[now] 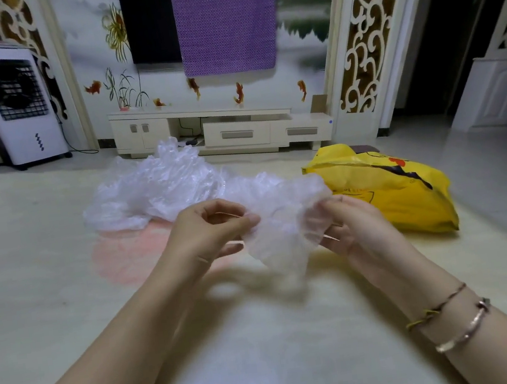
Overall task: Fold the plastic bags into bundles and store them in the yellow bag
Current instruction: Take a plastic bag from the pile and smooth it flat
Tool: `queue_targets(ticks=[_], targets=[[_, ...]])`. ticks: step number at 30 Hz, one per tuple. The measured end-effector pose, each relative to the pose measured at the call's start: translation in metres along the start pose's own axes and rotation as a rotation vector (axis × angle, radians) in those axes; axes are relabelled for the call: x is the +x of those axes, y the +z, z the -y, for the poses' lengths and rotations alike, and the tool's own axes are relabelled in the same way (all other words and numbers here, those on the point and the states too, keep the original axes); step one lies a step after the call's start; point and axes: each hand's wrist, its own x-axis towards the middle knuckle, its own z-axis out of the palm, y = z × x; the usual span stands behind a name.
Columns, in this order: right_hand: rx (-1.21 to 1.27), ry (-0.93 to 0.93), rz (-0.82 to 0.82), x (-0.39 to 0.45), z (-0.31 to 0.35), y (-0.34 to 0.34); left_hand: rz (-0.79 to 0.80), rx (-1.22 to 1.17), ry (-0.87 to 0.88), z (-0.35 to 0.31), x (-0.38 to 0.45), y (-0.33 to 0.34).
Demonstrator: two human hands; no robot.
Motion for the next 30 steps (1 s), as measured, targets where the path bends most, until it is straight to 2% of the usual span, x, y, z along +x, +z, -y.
queue_targets(ticks=[2,4,8,11,13,15,17,21,23,27,30], targets=[[0.065,0.064,0.001,0.002,0.002,-0.006,0.025,0.109,-0.032,-0.004,0.002,-0.008],[0.007,0.116,-0.008,0.003,0.001,-0.008,0.091,0.23,-0.074,-0.006,0.004,-0.015],[-0.523,0.075,-0.044,0.011,-0.011,-0.005,0.232,0.362,-0.168,-0.001,0.004,-0.017],[-0.805,-0.073,-0.064,0.017,-0.016,-0.003,0.061,0.363,-0.011,0.009,0.006,-0.007],[-0.941,-0.234,-0.086,0.015,-0.016,-0.005,-0.029,0.463,0.259,0.014,0.007,-0.001],[-1.054,-0.428,-0.057,0.01,-0.016,-0.009,0.063,0.59,0.418,0.022,0.007,0.004],[-1.129,-0.514,0.1,0.005,-0.016,-0.012,0.232,0.694,0.429,0.034,0.007,0.006],[-1.392,-0.292,0.492,0.0,-0.015,-0.019,0.48,0.845,0.321,0.039,0.001,0.008],[-1.501,-0.142,0.609,-0.002,-0.006,-0.027,0.55,1.021,0.291,0.038,-0.001,0.009],[-1.492,0.043,0.707,0.0,0.015,-0.05,0.595,1.287,0.245,0.041,0.0,0.007],[-1.432,0.055,0.703,0.001,0.023,-0.058,0.614,1.29,0.221,0.039,0.001,0.001]])
